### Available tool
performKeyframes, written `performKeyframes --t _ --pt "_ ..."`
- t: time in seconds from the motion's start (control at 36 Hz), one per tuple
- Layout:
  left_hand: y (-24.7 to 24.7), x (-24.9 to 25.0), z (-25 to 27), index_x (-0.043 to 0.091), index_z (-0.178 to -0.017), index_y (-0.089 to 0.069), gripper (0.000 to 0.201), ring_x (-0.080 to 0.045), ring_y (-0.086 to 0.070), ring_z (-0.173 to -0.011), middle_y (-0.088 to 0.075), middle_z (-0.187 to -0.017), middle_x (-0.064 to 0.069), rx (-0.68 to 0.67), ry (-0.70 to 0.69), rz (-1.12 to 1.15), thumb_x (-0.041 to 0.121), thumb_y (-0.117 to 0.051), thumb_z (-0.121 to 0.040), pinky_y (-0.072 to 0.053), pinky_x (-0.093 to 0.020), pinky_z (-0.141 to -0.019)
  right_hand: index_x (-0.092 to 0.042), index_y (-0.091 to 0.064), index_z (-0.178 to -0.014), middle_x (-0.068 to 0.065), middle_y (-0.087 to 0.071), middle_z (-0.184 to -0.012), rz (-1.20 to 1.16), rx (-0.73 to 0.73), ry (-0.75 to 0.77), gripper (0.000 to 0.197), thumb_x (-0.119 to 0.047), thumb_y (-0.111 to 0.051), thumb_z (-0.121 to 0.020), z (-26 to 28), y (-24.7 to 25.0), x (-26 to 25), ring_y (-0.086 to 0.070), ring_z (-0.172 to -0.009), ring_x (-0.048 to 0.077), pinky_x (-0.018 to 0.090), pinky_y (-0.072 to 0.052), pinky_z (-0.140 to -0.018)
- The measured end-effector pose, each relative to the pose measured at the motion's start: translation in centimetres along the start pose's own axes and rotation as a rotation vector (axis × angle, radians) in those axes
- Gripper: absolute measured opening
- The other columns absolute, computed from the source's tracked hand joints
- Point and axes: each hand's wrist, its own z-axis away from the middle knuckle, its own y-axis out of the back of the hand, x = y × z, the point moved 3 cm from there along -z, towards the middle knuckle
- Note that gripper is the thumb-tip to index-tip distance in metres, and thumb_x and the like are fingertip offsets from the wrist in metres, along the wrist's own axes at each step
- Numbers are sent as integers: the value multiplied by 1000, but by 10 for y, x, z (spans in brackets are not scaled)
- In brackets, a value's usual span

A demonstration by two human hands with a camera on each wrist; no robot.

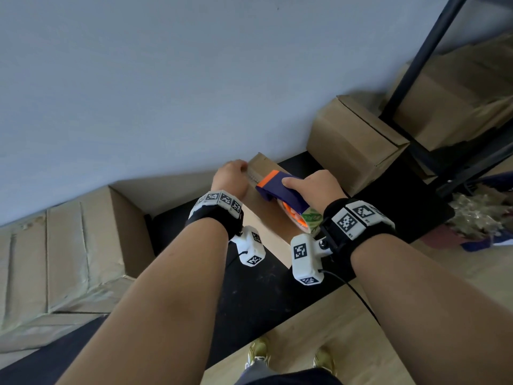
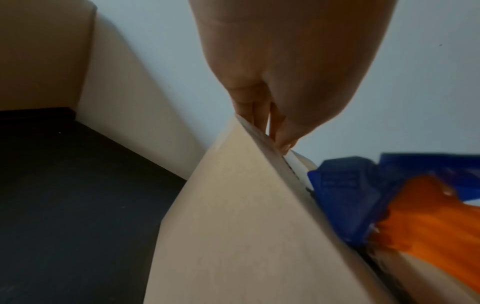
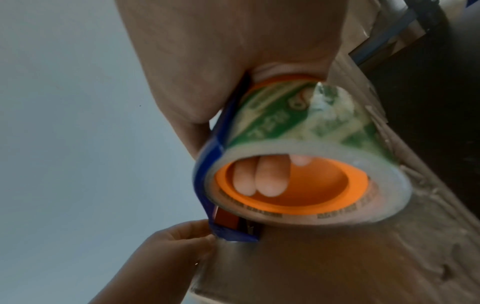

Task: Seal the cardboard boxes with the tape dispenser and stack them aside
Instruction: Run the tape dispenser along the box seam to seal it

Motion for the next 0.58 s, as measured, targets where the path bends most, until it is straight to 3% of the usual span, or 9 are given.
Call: performKeyframes --t 0.11,0.17,0.22,0.28,0.39,0.58 --pt "-4 2 7 17 -128 -57 43 -28 -55 -116 -60 -129 -8 -47 -51 -65 4 -41 -90 -41 -32 -92 -7 -44 -56 10 -45 -60 -14 -28 2 49 -41 -68 -83 2 2 -2 -42 -55 22 34 -31 -59" --pt "-7 1 10 18 -136 -50 47 -27 -51 -123 -53 -138 -7 -81 -102 -134 5 -38 -92 -39 -34 -97 -7 -40 -53 8 -41 -56 -2 -34 13 53 -40 -67 -85 3 4 -3 -39 -52 22 34 -29 -57" --pt "-12 -1 14 15 -147 -34 53 -24 -30 -141 -32 -154 -5 -117 -173 -275 5 -34 -94 -25 -36 -112 -8 -40 -51 7 -42 -54 -5 -35 13 53 -40 -66 -85 4 4 -3 -39 -51 21 34 -31 -59" --pt "-16 -5 19 12 -150 -24 55 -22 -11 -148 -14 -160 -4 -107 -249 -377 7 -32 -96 -12 -36 -119 -8 -40 -51 7 -42 -54 -23 -35 9 53 -40 -67 -84 6 3 -3 -40 -52 21 35 -32 -61" --pt "-22 -7 28 12 -149 -24 49 -24 -8 -148 -10 -161 -5 -150 -292 -392 12 -29 -101 -9 -37 -119 -9 -38 -51 6 -40 -54 -40 -36 -5 52 -39 -67 -83 8 3 -2 -39 -52 21 34 -30 -57" --pt "-22 -7 21 16 -151 -20 55 -22 -5 -148 -5 -161 -2 -209 -256 -383 6 -31 -98 -6 -38 -119 -10 -37 -52 4 -39 -53 -19 -45 0 52 -39 -66 -85 18 9 -7 -38 -51 21 32 -28 -52"
